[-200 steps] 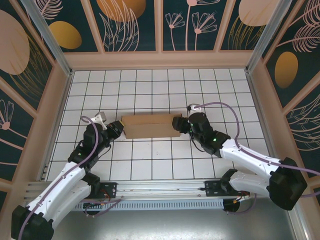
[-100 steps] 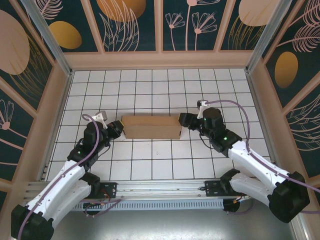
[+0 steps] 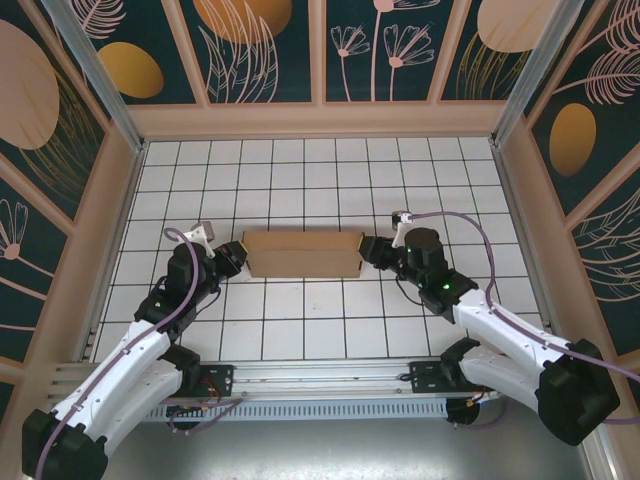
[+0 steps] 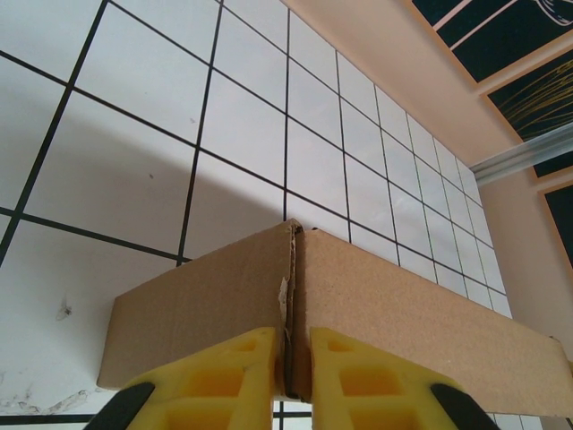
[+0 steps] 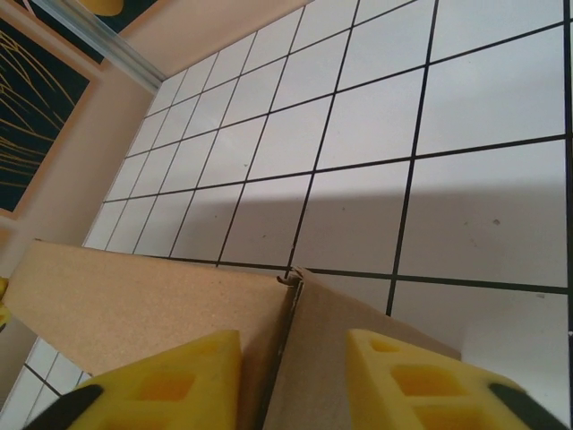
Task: Fold the paper box
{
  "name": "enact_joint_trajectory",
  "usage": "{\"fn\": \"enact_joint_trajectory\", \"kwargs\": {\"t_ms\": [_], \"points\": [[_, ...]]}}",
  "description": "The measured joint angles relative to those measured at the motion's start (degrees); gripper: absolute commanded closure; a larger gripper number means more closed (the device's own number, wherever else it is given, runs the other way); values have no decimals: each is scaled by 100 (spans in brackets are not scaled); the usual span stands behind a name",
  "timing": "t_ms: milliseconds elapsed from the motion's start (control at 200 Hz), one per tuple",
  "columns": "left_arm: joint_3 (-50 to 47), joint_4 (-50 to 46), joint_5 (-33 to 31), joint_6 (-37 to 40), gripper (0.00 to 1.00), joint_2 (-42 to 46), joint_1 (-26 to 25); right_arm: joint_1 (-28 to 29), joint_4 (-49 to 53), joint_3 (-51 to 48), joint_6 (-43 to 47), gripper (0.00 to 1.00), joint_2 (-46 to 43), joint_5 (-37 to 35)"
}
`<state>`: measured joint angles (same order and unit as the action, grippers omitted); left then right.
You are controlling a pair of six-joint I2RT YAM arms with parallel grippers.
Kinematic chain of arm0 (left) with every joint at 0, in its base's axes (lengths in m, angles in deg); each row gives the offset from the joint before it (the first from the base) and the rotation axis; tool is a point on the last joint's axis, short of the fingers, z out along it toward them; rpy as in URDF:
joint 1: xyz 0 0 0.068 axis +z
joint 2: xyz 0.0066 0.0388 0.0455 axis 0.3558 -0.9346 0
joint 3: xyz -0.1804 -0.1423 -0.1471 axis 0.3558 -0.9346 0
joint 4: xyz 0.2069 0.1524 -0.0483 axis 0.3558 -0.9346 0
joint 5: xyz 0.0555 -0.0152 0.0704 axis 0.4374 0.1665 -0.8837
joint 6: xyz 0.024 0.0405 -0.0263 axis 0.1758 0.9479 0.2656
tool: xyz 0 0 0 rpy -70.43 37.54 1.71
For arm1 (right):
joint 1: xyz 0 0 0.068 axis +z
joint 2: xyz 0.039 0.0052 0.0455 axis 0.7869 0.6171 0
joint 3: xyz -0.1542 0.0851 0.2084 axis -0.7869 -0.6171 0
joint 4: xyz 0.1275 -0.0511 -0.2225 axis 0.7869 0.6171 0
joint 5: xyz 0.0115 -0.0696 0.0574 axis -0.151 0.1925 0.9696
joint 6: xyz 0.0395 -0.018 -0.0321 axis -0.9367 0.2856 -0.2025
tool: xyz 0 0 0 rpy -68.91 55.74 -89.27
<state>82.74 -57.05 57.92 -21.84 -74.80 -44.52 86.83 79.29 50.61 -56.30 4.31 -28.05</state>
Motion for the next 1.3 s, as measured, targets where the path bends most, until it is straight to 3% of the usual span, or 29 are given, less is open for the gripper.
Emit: {"fn": "enact_joint_trajectory", "kwargs": {"t_ms": [120,330,661,1011,1301], "points": [[-57,103,7,-7,85,4,0,149,-140,-81,2,68,-2,-184],[-92,168,-4,-26,84,9,2,356,-109,-133,2,58,-149,-603],[39,74,-2,28,83,-120,0,96,658,131,133,50,-297,-181],[118,-17,-4,109,84,-177,0,61,874,157,155,52,-446,256],[127,-24,-2,131,85,-186,0,61,905,120,157,64,-498,455]]}}
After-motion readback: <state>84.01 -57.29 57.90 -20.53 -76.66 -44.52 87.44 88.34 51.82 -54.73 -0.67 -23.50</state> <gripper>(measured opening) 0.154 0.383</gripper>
